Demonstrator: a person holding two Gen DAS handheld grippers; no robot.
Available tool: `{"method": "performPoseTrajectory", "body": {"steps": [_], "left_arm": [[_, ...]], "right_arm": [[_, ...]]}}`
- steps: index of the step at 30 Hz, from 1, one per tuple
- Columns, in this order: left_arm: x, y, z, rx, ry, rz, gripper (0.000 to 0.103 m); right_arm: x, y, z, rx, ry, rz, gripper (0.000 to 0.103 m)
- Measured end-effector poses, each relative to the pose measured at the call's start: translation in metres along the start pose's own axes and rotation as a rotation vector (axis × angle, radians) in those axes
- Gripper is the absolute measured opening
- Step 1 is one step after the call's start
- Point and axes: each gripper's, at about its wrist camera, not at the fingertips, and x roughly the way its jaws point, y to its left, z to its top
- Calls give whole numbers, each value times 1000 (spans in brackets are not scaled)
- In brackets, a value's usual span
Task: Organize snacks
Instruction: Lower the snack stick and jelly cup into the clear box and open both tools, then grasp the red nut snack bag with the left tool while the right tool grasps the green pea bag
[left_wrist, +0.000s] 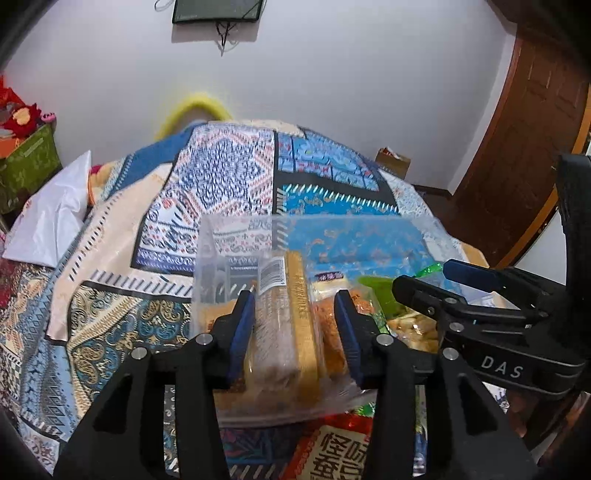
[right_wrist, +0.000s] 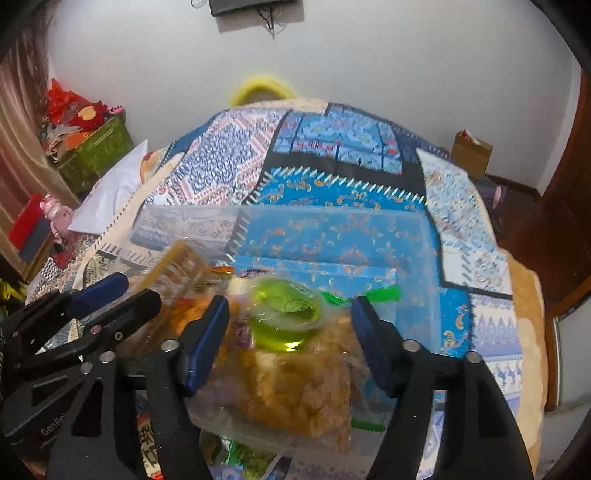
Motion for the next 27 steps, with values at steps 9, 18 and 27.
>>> {"method": "performPoseTrajectory", "body": {"steps": [9,18,27], "left_arm": [[-53,-7,-5,37,-47,-11,61],[-64,-11,-49,45,39,-41,66],[-41,-29,-93,70,161,-59,66]], "right_arm": [[-53,5,-12,-14,-82,0,68],[-70,1,-48,-26,-69,-4,69],[-69,-3,-88,-13,-25,-1,69]]}}
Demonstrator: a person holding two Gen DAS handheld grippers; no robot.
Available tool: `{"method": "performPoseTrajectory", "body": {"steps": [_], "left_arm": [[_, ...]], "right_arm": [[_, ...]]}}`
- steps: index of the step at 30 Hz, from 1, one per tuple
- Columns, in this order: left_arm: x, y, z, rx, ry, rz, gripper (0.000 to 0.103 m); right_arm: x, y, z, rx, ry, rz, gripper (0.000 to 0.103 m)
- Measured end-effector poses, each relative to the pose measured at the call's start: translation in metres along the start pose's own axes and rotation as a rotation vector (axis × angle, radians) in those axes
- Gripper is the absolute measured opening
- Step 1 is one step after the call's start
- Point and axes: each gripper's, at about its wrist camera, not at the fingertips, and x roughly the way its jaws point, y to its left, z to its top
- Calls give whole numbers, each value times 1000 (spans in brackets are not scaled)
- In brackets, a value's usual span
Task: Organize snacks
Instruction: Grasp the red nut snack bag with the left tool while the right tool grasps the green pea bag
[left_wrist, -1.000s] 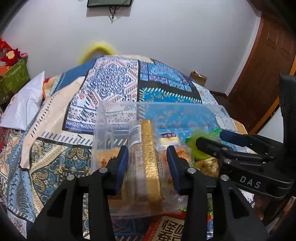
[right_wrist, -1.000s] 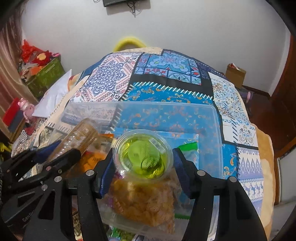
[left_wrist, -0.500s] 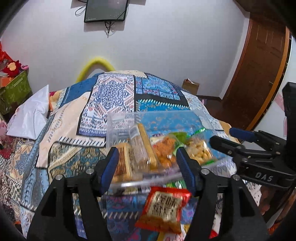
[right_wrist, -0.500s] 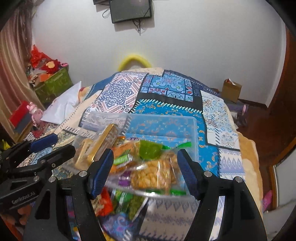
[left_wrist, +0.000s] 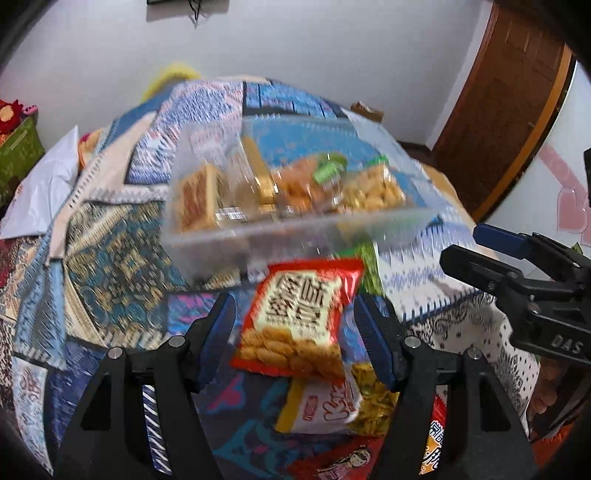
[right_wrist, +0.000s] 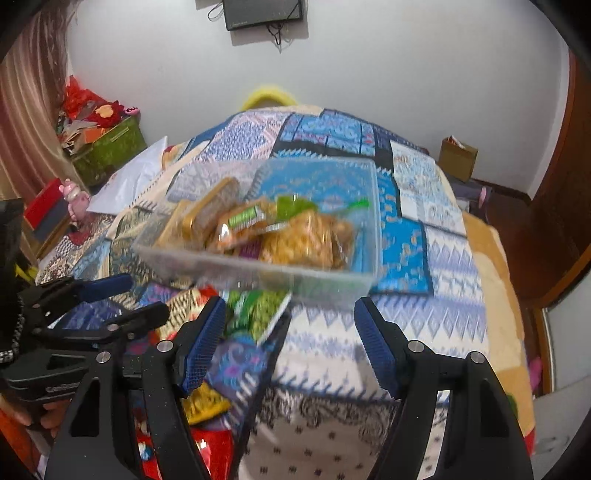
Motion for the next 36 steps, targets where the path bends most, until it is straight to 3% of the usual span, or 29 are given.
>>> {"method": "performPoseTrajectory", "body": {"steps": [6,9,15,17,33,36], "left_arm": [[28,-4,-8,-5,62,10,67],[35,-3,-5,3,39,55,72],[56,8,-5,-32,75,12,75],[60,15,-8,-56,75,-15,69],[21,66,-26,-137,-16,-8,65],[23,70,-27,-145,-11,-8,65]], "right_arm": [[10,-3,-17,12,39,3,69],[17,-3,-21,23,60,12,69],[32,-1,-21,32,94,26,69],[36,2,-19,24,102,27,69],[91,34,-9,-49,221,53,69],[97,39,-8,-67,214,39,74]]}}
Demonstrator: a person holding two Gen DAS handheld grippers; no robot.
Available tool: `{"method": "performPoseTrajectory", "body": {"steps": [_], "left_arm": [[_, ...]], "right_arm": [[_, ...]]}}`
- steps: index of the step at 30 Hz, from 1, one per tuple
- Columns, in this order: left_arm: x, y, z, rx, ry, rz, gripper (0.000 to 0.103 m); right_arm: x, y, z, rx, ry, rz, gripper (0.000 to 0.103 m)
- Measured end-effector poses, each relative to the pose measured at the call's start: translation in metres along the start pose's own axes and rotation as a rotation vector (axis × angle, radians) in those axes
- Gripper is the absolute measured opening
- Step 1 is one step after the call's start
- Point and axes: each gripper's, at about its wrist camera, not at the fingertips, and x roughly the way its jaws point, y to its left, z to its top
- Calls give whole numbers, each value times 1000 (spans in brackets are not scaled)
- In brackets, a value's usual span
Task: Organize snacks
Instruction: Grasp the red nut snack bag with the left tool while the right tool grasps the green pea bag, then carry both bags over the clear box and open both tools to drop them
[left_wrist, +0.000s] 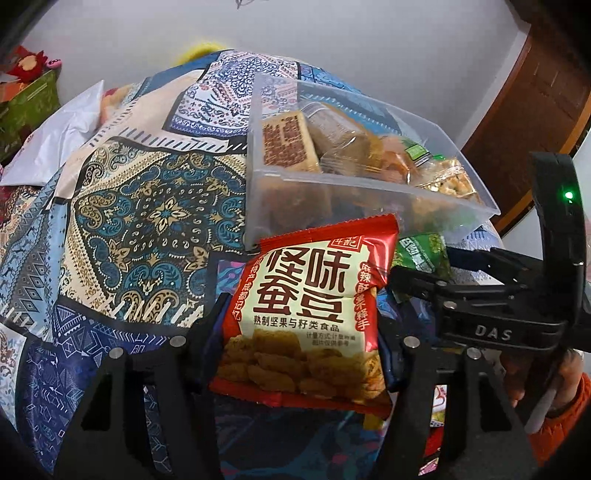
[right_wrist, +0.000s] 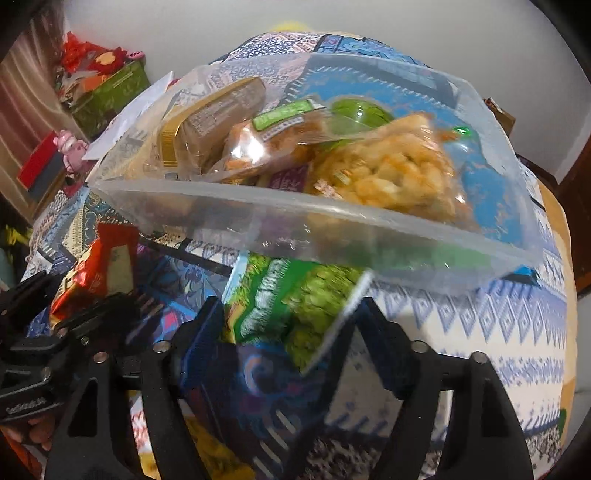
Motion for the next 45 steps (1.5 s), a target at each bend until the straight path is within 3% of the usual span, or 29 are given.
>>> {"method": "performPoseTrajectory", "body": {"steps": [3,5,8,13,23,32,45], "left_arm": [[0,1,-1,0,1,1,65],[-2,-1,0,4,-5,0,65],[-8,-6,1,8,-17,-2,65],[-26,-14,6,17,-52,-11,65],[-67,-27,28,24,-146,-16,65],[-89,-37,64,34,-233,-9,65],[-61,-62,118,58,-255,-15,65]], "right_arm": [[2,4,-1,-12,-5,-10,73],[-2,5,-3,-31,-10,-6,48],[-11,4,-6,-33,-17,13,37],[-32,2,-16,-37,-51,20,29],[-78,-8,-15,-19,-155,56,26],[-117,-20,16,21,-296,53,26],[-123,-47,59,91,-386,-2,26]]}}
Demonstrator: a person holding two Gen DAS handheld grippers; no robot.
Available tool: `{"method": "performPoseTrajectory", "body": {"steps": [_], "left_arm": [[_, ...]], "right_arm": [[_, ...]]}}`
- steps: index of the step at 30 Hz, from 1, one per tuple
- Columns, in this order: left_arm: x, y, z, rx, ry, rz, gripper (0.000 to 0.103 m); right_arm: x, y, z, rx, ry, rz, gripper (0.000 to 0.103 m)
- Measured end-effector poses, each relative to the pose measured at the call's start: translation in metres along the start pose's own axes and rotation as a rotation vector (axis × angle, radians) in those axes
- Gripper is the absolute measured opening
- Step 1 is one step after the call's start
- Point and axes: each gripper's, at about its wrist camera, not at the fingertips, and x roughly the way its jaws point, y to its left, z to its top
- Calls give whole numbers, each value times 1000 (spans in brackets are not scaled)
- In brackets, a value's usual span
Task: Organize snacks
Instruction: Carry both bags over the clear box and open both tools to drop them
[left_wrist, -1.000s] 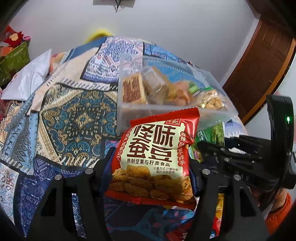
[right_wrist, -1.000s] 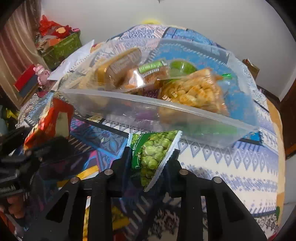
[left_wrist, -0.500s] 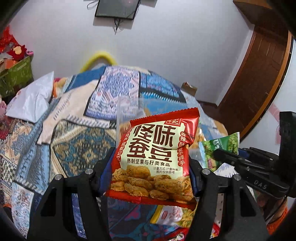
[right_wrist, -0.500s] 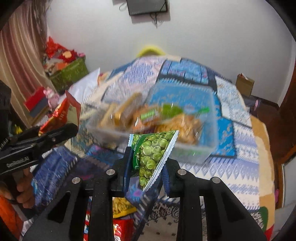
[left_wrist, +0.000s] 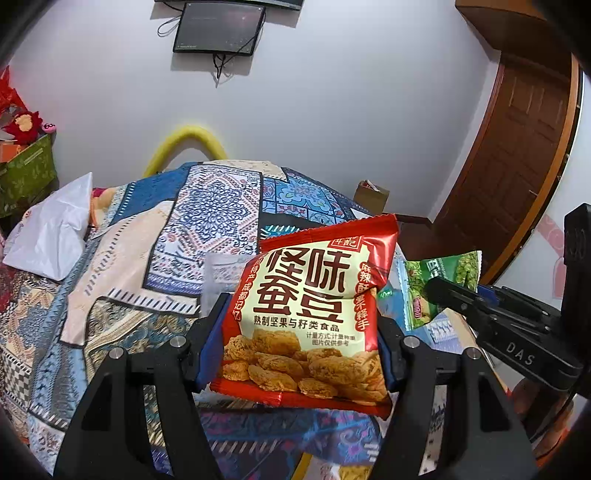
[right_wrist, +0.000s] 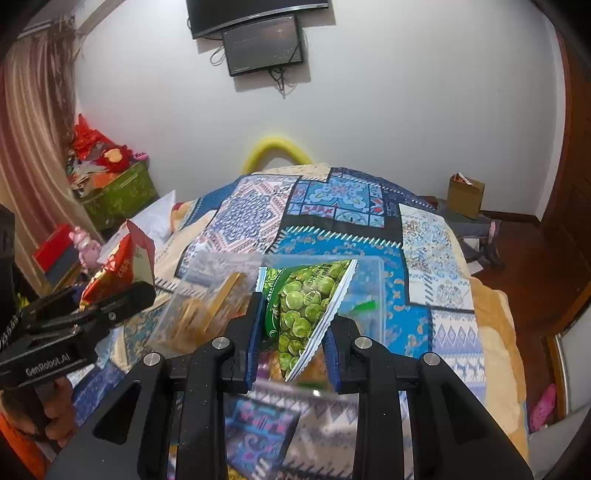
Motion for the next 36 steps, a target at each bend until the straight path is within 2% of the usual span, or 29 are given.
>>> {"method": "performPoseTrajectory", "body": {"steps": [8,16,23,28,30,32,36], "left_arm": [[52,-6,6,-9,64,8,65],[104,-10,3,-38,140,-1,65],[125,-20,6,9,151,35,65],[131,-23,9,6,179,55,69],[130,-23,9,4,190,48,71],[125,-23,9,-3,193,24,73],[106,-22,11,-6,167,16,74]], "right_arm": [[33,-20,6,30,28,-46,26],[68,-36,-1,67,87,-48,26],[88,-41,-11,61,134,-59,27],[87,-39,-14,38,152,-80,29],[87,-39,-13,26,160,-84,31],[83,-36,-13,12,162,-103,44],[67,-30,-12,-12,137,-119,53]]}}
